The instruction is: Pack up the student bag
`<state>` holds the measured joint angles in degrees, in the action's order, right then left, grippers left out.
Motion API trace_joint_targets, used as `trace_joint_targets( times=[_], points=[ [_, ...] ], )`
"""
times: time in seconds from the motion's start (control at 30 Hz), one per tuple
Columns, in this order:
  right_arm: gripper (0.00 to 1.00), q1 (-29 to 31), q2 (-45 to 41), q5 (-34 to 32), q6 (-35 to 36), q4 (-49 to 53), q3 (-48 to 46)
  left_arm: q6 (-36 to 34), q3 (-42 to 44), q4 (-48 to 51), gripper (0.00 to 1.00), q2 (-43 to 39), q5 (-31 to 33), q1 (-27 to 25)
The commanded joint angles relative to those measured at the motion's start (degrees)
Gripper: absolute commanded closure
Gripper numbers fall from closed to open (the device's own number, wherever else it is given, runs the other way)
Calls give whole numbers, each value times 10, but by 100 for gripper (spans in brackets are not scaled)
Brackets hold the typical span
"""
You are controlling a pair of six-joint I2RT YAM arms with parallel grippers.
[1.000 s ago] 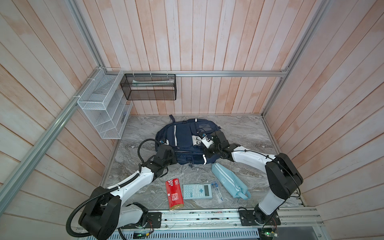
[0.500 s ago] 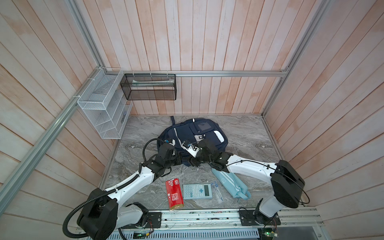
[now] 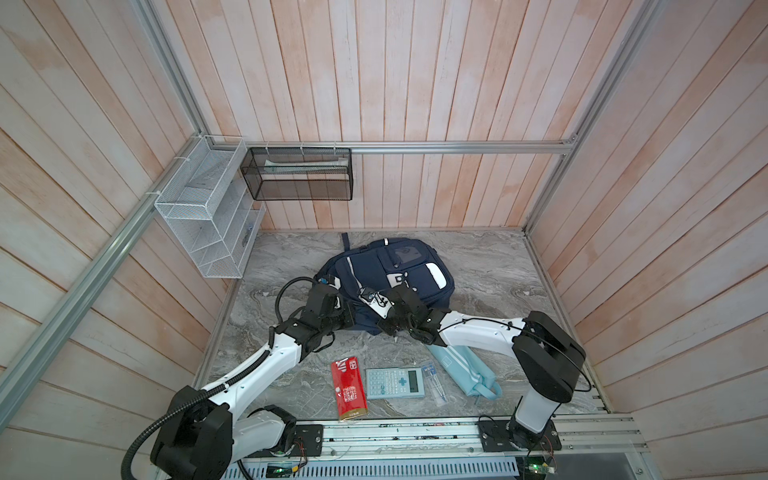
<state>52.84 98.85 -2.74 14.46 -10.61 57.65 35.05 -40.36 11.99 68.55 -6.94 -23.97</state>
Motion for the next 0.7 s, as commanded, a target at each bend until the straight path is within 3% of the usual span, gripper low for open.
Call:
trace_joint_targets(
  times=[0.0,0.17,0.3,0.4,0.43,0.5,0.53,0.67],
  points=[
    [100,-29,-48,-20,5,37,-66,-31,-18,-18,100,3,23,59],
    [100,-107,-94,19,2,10,-105,-48,-26,-42,100,37,-24,134],
    [100,-184,-85,-31,-12,-12,-98,-44,-21,-30,100,5,-52,135],
    [97,-200,-95,-61,-13,-14,-96,-22,-2,-23,100,-35,-87,116],
    [90,-202,-102,-61,-14,-18,-100,-14,5,-21,100,-45,-89,101],
    [56,-201,-121,-67,-32,-18,-105,6,20,-24,100,-61,-90,62],
    [46,-197,-134,-76,-54,-8,-104,17,26,-33,100,-65,-92,44],
    [30,-172,-238,33,-75,-28,-156,79,44,-102,100,-56,-173,0]
  ],
)
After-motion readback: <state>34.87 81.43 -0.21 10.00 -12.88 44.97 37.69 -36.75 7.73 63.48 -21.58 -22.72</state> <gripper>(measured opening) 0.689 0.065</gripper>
